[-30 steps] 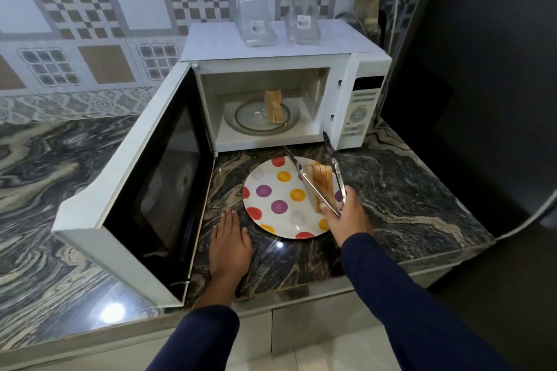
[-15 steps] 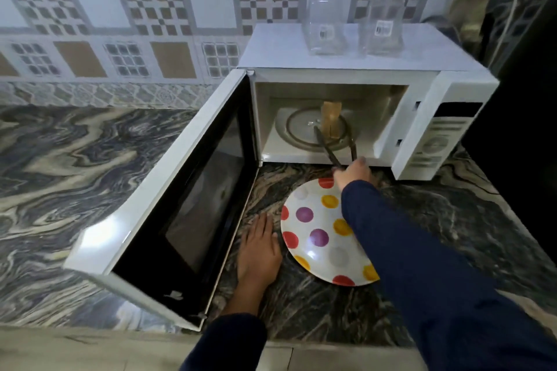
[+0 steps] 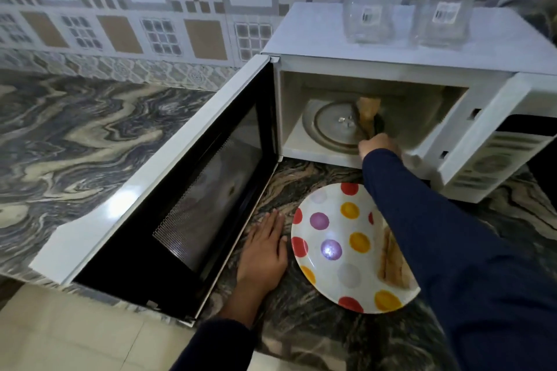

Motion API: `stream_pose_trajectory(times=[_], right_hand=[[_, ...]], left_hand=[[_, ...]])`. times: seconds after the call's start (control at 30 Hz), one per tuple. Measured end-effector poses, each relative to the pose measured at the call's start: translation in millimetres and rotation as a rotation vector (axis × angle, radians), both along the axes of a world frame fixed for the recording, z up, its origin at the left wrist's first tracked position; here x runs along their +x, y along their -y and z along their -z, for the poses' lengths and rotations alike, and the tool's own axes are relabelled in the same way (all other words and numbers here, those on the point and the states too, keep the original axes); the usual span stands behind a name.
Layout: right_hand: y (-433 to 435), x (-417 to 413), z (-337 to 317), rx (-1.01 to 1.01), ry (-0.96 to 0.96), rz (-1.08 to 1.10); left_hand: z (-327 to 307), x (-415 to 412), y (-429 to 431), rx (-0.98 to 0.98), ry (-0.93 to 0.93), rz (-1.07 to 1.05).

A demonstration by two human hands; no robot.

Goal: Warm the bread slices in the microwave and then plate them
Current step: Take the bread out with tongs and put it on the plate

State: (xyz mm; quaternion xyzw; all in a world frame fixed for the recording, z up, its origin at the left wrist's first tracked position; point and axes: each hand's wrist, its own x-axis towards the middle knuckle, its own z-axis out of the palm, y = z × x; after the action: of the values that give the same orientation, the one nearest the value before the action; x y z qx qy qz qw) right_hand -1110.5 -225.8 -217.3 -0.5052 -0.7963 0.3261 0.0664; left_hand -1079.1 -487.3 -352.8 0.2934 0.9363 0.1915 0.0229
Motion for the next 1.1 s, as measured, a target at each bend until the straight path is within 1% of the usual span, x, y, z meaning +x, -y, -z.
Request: stream_pose_trajectory(times=[0.13, 0.33, 0.43, 0.6, 0.73, 0.87, 1.1], right_hand=[[2, 1, 4, 0.029, -0.019, 0.039], [11, 14, 5, 0.047, -0.013, 0.021], [22, 26, -2, 0.076, -0.04, 0.012], [56, 57, -6, 0.097, -0.104, 0.019], [88, 92, -1, 0.138, -0.077, 0.005], [116, 125, 12, 0.202, -0.053, 0.01], [163, 171, 44, 0.091, -0.005, 0.066]], left_hand=[[1, -1, 0, 0.005, 0.006, -0.014], [0, 1, -1, 0.012, 0.009, -0.007], [-1, 2, 0, 0.023, 0.002, -0.005], [-4, 0, 0, -0.01, 0.015, 0.032], [-3, 1, 4, -0.061, 0.033, 0.094], [-4, 11, 13, -0.098, -0.007, 0.154], [-2, 32, 33, -0.092, -0.002, 0.212]])
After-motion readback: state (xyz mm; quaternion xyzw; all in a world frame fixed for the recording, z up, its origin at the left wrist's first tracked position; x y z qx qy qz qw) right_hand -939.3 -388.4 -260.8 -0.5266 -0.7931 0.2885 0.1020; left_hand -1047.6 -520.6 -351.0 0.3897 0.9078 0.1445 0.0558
